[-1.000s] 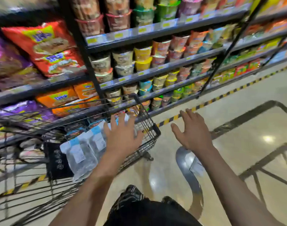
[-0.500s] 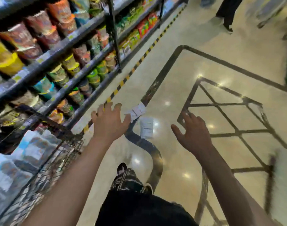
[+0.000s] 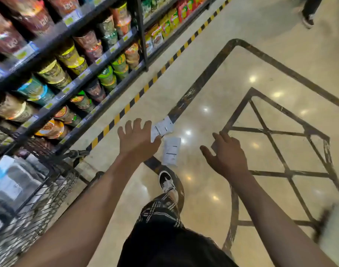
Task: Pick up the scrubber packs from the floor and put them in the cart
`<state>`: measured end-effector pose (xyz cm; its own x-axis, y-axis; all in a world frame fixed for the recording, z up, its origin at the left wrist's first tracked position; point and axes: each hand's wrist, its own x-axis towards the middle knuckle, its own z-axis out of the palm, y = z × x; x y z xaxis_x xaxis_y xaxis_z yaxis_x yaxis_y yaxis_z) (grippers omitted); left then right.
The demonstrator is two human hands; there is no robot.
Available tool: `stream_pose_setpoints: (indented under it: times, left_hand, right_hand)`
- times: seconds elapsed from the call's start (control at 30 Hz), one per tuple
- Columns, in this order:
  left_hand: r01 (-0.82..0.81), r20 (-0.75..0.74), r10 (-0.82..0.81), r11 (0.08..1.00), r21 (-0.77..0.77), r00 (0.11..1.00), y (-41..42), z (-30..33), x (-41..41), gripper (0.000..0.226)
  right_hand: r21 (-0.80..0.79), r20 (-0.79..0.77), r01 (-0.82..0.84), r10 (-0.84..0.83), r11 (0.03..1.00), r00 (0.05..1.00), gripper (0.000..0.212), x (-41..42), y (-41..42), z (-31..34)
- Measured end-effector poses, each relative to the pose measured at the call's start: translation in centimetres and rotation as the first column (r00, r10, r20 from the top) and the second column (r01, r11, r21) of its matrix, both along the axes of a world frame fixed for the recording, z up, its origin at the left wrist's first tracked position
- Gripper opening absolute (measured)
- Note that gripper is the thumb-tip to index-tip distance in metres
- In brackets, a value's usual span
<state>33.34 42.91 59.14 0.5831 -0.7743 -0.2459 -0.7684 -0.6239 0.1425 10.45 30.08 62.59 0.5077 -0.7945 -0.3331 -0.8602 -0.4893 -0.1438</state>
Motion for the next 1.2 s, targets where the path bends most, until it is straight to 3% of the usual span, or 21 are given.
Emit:
stream_pose_setpoints:
  times: [0.2,0.3,0.4,0.53,0.7,0.87,1.0,1.13,1.2]
  left_hand:
    - [-0.021,0.025,0.019,0.997,0.079,1.000,-8.3,-6.3,3.3,0.062]
    - [-0.029,-0.027,0.033,0.986,0.167,0.999,-11.1,-13.0,4.1,0.065]
    - [-0.041,-0.037,0.049,0.981,0.190,0.998,-13.1,-21.9,4.2,0.069]
    - [0.011,-0.077,0.020,0.927,0.376,0.997,-14.8,-36.1,4.9,0.061]
    - [-0.012,-0.107,0.057,0.927,0.374,0.993,-17.2,-55.7,6.5,0.067]
    - [-0.010,-0.096,0.047,0.936,0.353,0.994,-19.9,-71.3,11.7,0.086]
    - [-0.007,-0.115,0.059,0.914,0.406,0.992,-20.8,-77.7,15.0,0.119]
    - [-0.098,-0.013,0.110,0.930,0.354,0.994,-21.0,-78.5,13.2,0.111]
    - [-0.206,-0.124,0.258,0.922,0.327,0.958,-20.7,-77.8,11.5,0.106]
  right_hand:
    - [0.146,-0.057,-0.056,0.065,0.988,0.996,0.072,4.5,-7.0,-9.0]
    - [0.268,-0.114,-0.083,0.117,0.960,0.987,0.071,6.3,-8.8,-15.8]
    - [0.408,-0.151,-0.033,0.103,0.912,0.983,0.066,7.6,-10.3,-24.9]
    - [0.525,-0.191,0.043,0.069,0.850,0.979,0.058,8.5,-11.1,-39.8]
    - [0.557,-0.225,0.146,-0.021,0.818,0.974,0.050,9.8,-11.3,-58.1]
    - [0.569,-0.154,0.205,-0.141,0.796,0.978,0.071,14.8,-10.6,-74.1]
    - [0.527,-0.244,0.287,-0.182,0.800,0.953,0.102,18.0,-9.1,-80.4]
    - [0.515,-0.222,0.381,-0.309,0.768,0.925,0.089,17.9,-9.5,-81.0]
    - [0.582,-0.165,0.425,-0.411,0.693,0.897,0.081,17.3,-10.8,-80.5]
